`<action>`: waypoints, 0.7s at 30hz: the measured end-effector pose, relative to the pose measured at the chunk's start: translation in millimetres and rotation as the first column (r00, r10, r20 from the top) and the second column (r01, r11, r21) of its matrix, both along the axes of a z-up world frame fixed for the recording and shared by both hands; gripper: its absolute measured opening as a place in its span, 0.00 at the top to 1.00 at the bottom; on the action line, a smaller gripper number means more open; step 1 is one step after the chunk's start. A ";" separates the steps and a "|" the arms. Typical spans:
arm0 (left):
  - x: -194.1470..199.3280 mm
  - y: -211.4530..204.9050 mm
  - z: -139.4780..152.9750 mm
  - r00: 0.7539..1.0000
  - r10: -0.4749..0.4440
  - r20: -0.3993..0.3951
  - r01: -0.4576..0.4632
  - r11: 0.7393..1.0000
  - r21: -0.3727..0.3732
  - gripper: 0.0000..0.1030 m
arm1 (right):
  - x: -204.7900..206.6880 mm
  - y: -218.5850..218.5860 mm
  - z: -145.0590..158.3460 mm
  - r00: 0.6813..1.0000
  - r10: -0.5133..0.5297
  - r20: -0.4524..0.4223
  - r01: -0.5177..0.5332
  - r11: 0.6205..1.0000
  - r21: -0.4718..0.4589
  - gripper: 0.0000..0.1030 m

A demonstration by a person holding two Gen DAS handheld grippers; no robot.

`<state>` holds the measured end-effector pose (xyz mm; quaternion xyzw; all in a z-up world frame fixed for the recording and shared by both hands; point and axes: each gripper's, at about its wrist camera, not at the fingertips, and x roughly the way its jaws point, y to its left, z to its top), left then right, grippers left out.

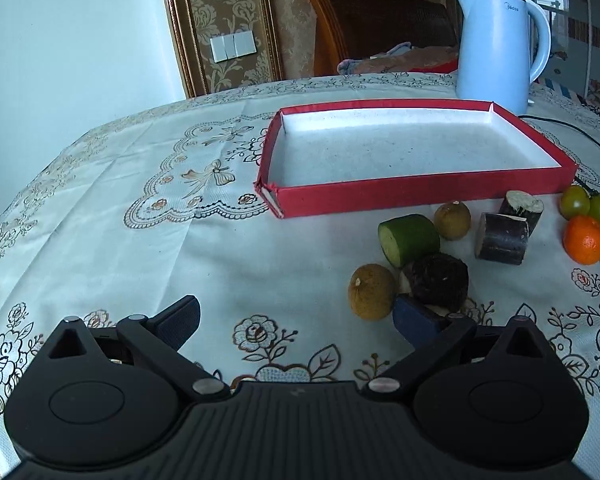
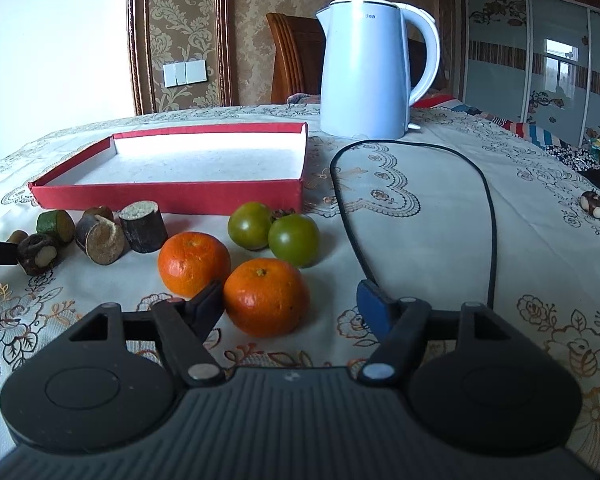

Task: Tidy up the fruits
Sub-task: 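Close the right gripper on a tangerine while the left gripper closes on the brown fruit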

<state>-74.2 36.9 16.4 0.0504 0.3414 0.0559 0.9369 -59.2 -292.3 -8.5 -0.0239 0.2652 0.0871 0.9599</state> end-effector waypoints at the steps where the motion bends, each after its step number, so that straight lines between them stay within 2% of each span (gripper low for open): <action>1: 2.3 2.8 -3.0 1.000 0.024 -0.006 -0.024 1.000 0.006 0.00 | -0.2 1.3 0.0 1.000 0.000 0.001 0.000 1.000 -0.007 0.30; 2: 5.7 5.0 -6.0 0.999 0.050 -0.014 -0.050 0.999 0.013 0.00 | -0.2 2.3 -0.2 1.000 0.002 0.001 -0.002 1.000 -0.013 0.30; 4: 11.8 10.6 -7.6 0.997 0.078 -0.008 -0.078 0.997 -0.023 0.00 | -1.1 2.8 -0.4 1.000 0.001 0.005 -0.001 1.000 -0.016 0.30; 10: 27.2 0.7 -8.4 0.999 0.040 0.010 -0.040 0.999 -0.003 0.00 | -1.1 5.9 0.2 1.000 0.003 -0.001 -0.003 0.999 -0.035 0.30; 13: 29.0 7.3 -9.3 0.999 0.039 0.006 -0.039 0.998 -0.050 0.00 | -0.6 6.7 1.3 1.000 0.005 -0.002 -0.005 0.999 -0.037 0.31; 16: 27.5 13.6 -10.7 0.999 0.042 0.009 -0.041 0.995 -0.092 0.02 | -0.1 8.7 2.2 1.000 0.017 -0.001 -0.017 0.999 -0.038 0.41; 19: 23.9 8.5 -10.7 1.000 0.018 0.025 -0.016 0.997 -0.078 0.10 | -0.8 11.4 2.6 1.000 0.027 0.005 -0.027 0.998 -0.052 0.48; 21: 21.8 5.7 -10.0 0.999 -0.008 0.036 0.010 0.997 -0.074 0.18 | -1.4 13.8 3.3 0.999 0.032 0.010 -0.031 0.998 -0.063 0.53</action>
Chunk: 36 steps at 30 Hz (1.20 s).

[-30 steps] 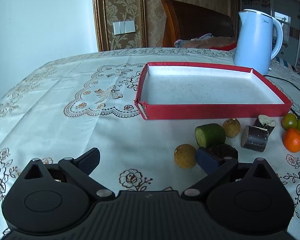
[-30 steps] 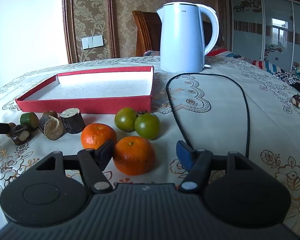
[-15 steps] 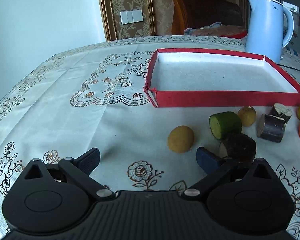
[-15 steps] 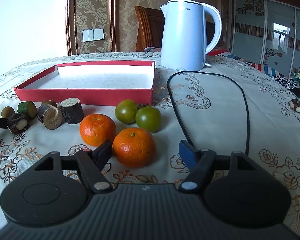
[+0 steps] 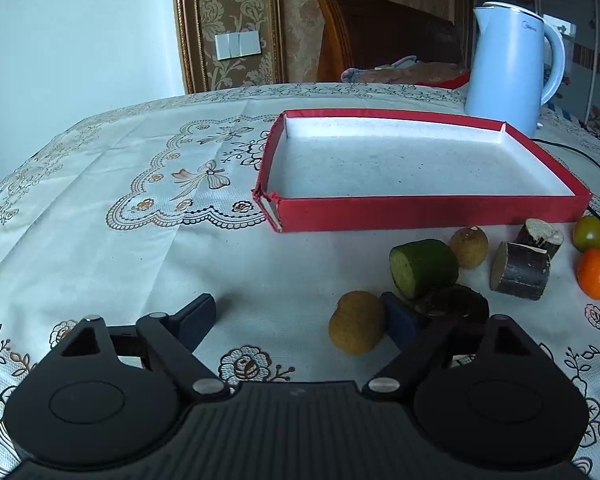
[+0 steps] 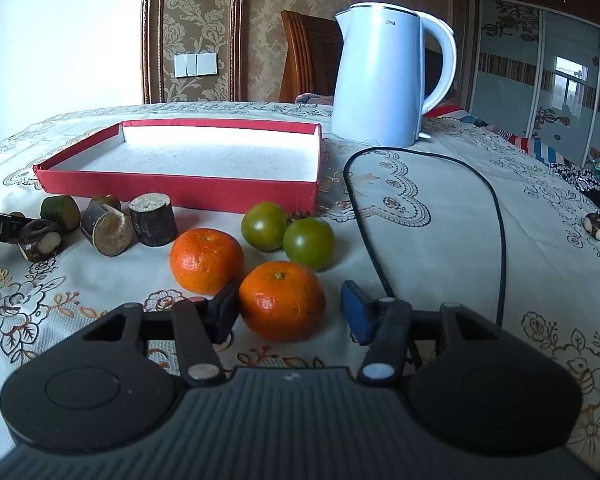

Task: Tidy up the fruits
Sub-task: 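Close the right gripper on a tangerine while the left gripper closes on the brown fruit, then carry the tangerine and brown fruit over the red tray with both grippers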

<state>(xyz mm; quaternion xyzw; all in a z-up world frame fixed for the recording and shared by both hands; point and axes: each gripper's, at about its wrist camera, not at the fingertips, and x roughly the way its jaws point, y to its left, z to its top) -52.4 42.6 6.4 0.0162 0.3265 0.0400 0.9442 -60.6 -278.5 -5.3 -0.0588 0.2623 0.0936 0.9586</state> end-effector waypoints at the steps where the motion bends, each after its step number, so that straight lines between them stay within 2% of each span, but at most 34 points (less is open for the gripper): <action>1: -0.4 -0.6 0.3 1.000 -0.006 0.002 0.006 1.000 -0.002 0.20 | 0.0 1.1 0.1 1.000 0.004 0.001 -0.004 1.000 -0.005 0.54; 2: -0.9 -0.9 0.4 1.000 -0.013 0.004 0.014 1.000 -0.006 0.25 | -0.1 2.1 0.4 1.000 0.005 0.003 -0.005 1.000 -0.010 0.56; 4: -3.5 -1.3 1.4 0.999 -0.034 0.018 0.035 0.999 -0.020 0.39 | -0.2 2.8 1.0 1.000 0.007 0.004 -0.007 1.000 -0.007 0.59; 5: -5.0 -2.1 1.9 0.998 -0.052 0.022 0.053 0.998 -0.028 0.49 | -0.2 3.2 1.2 1.000 0.010 0.004 -0.010 1.000 -0.009 0.60; 6: -5.7 -3.3 1.8 0.998 -0.067 0.022 0.067 0.997 -0.028 0.55 | -0.2 4.0 1.2 1.000 0.012 0.004 -0.012 1.000 -0.016 0.60; 8: -6.9 -7.3 1.1 0.997 -0.079 0.025 0.079 0.997 -0.012 0.59 | -0.4 4.0 1.2 1.000 0.013 0.006 -0.013 1.000 -0.019 0.60; 11: -7.8 -8.2 1.2 0.995 -0.100 0.029 0.100 0.994 -0.030 0.68 | -0.8 3.4 1.2 1.000 0.013 0.004 -0.013 1.000 -0.014 0.60; 17: -11.6 -7.5 0.8 0.995 -0.094 0.032 0.096 0.994 -0.043 0.73 | -0.6 3.6 1.0 1.000 0.012 0.008 -0.011 1.000 -0.016 0.60; 29: -11.5 -1.6 1.4 0.996 -0.080 0.044 0.084 0.993 -0.081 0.73 | -5.3 -0.9 3.1 0.999 0.003 0.043 -0.003 1.000 0.008 0.61; 36: -8.9 3.2 7.1 0.997 -0.065 0.042 0.069 0.992 -0.109 0.73 | -8.4 0.0 18.5 0.996 0.007 0.084 -0.008 1.000 0.014 0.61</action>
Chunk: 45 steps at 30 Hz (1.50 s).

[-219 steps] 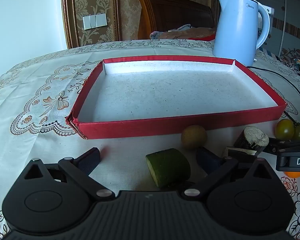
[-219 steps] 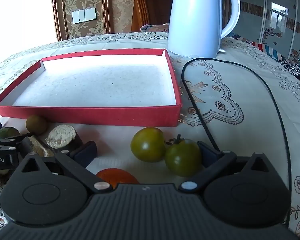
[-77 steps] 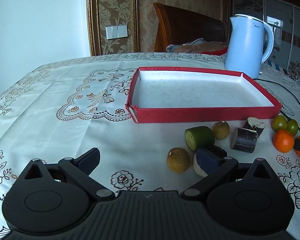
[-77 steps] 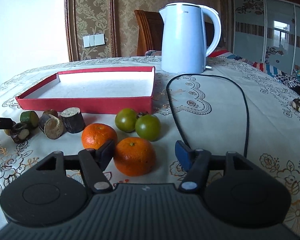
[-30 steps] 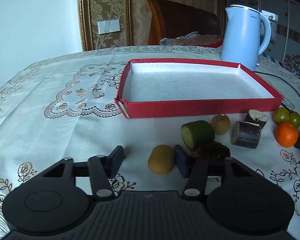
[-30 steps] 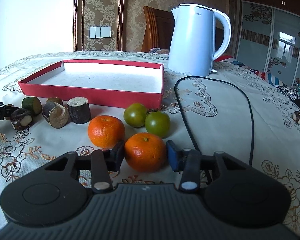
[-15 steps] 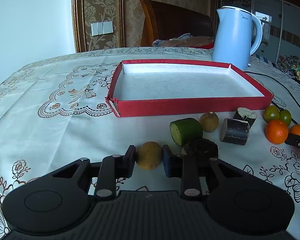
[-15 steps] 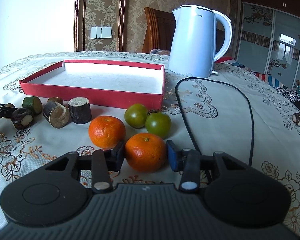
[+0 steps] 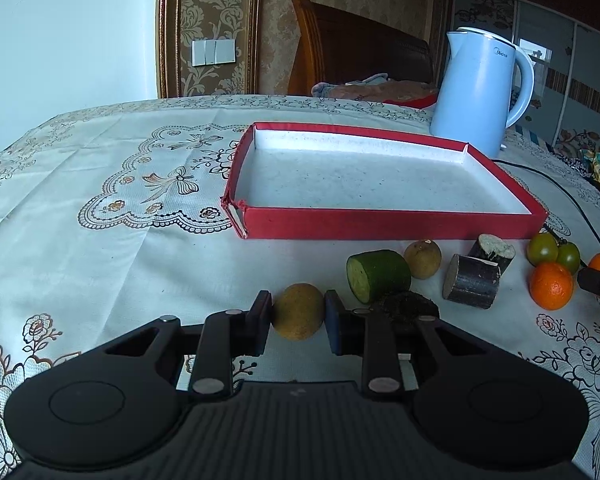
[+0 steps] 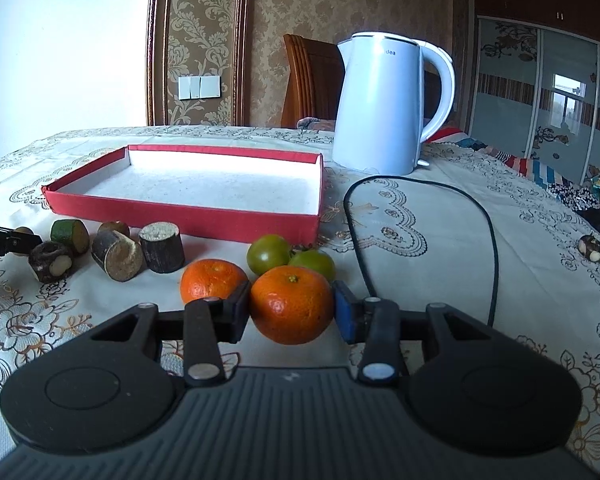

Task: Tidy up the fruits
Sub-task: 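Carry the tangerine and brown fruit over the red tray with both grippers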

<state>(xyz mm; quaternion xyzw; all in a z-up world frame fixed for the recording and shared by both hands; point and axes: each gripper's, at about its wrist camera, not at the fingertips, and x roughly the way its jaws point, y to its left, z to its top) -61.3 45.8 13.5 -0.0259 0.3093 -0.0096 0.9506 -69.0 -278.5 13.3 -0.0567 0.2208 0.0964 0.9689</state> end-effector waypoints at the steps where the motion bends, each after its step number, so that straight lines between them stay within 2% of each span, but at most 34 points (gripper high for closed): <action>1: 0.6 -1.1 2.2 1.000 0.001 0.006 -0.001 1.000 0.006 0.73 | 0.7 0.7 3.5 1.000 0.003 0.007 -0.003 1.000 -0.003 0.61; 8: 9.1 -11.9 17.5 0.999 -0.019 0.043 0.017 0.999 0.033 0.73 | 11.2 7.1 17.1 0.999 0.014 0.036 -0.014 1.000 -0.011 0.61; 13: 25.3 -17.4 20.8 0.999 -0.022 0.040 0.021 0.999 0.027 0.73 | 23.1 14.1 22.2 0.999 0.021 0.041 -0.021 1.000 -0.006 0.61; 24: 72.4 -30.6 27.8 1.000 -0.015 0.019 0.014 0.998 0.063 0.73 | 70.8 30.7 35.4 0.999 0.039 -0.005 -0.038 0.999 0.029 0.61; 28: 88.5 -35.3 32.6 1.000 -0.016 0.013 0.016 0.999 0.049 0.73 | 90.2 40.9 41.0 0.999 0.041 -0.017 -0.041 0.999 0.025 0.61; 31: 101.1 -42.7 32.5 1.000 -0.014 0.013 0.013 0.997 0.076 0.73 | 105.2 48.0 43.4 0.999 0.036 -0.028 -0.035 0.999 0.029 0.60; 45: 149.9 -52.2 20.0 0.999 0.001 -0.037 0.002 0.997 0.080 0.73 | 167.8 68.2 18.2 0.993 -0.024 -0.115 0.025 1.000 0.011 0.60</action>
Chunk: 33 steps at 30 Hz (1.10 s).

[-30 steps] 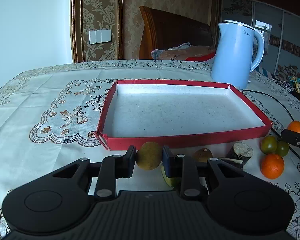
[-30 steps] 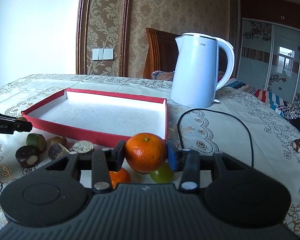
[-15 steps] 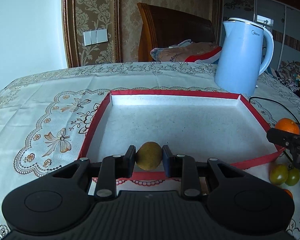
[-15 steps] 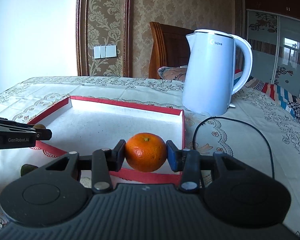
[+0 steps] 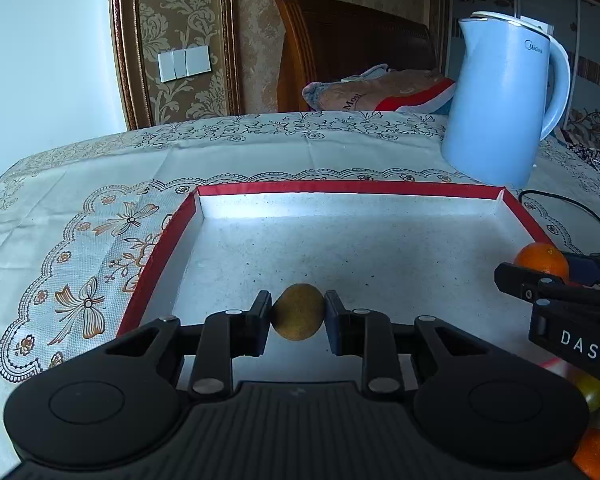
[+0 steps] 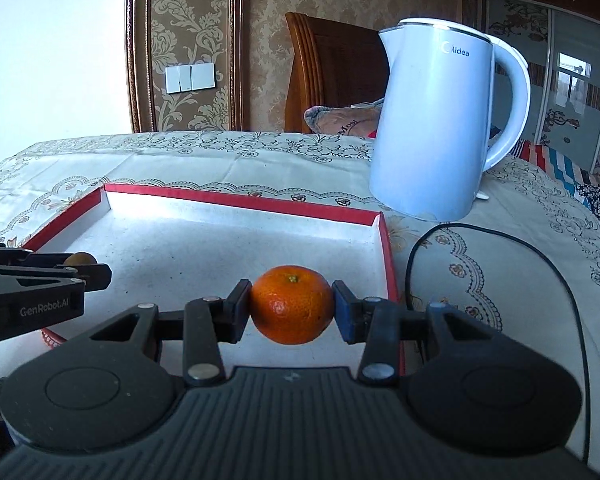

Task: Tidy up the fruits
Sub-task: 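Carry the tangerine and brown fruit over the red tray with both grippers, then open both grippers to drop the tangerine and brown fruit into the tray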

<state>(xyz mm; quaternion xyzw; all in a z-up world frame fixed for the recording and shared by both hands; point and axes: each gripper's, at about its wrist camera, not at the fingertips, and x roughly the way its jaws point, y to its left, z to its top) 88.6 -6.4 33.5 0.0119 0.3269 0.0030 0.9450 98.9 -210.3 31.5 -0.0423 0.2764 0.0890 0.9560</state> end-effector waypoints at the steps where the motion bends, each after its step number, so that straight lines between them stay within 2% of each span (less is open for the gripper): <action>1: 3.2 0.5 -1.5 1.000 0.004 -0.006 -0.004 1.000 0.004 0.73 | 2.8 -0.4 -2.6 1.000 -0.003 -0.011 0.003 1.000 0.009 0.60; 5: 16.1 3.7 -6.8 0.999 0.014 -0.038 -0.015 1.000 -0.013 0.73 | 15.0 -5.3 -6.9 0.998 -0.012 -0.054 0.015 0.998 0.055 0.60; 12: 21.0 4.3 -11.6 0.998 0.011 -0.055 -0.012 1.000 -0.018 0.73 | 25.1 0.3 -10.4 0.993 -0.002 -0.119 0.006 0.999 0.031 0.60; 19: 19.1 1.4 -13.5 0.999 0.016 -0.036 -0.016 1.000 -0.002 0.73 | 27.7 1.8 -13.1 0.990 0.005 -0.142 0.000 0.999 0.032 0.60; 30: 15.7 1.2 -14.0 1.000 0.013 -0.025 -0.012 1.000 0.008 0.72 | 25.2 1.4 -12.8 0.991 -0.004 -0.134 0.008 1.000 0.030 0.60; 31: 15.4 1.7 -14.0 1.000 0.012 -0.026 -0.012 1.000 0.004 0.72 | 24.9 0.9 -12.8 0.991 -0.004 -0.132 0.009 0.999 0.033 0.59; 33: 14.9 3.1 -13.9 1.000 0.012 -0.029 -0.012 1.000 -0.008 0.72 | 22.8 0.1 -11.1 0.993 -0.008 -0.115 0.012 0.999 0.035 0.43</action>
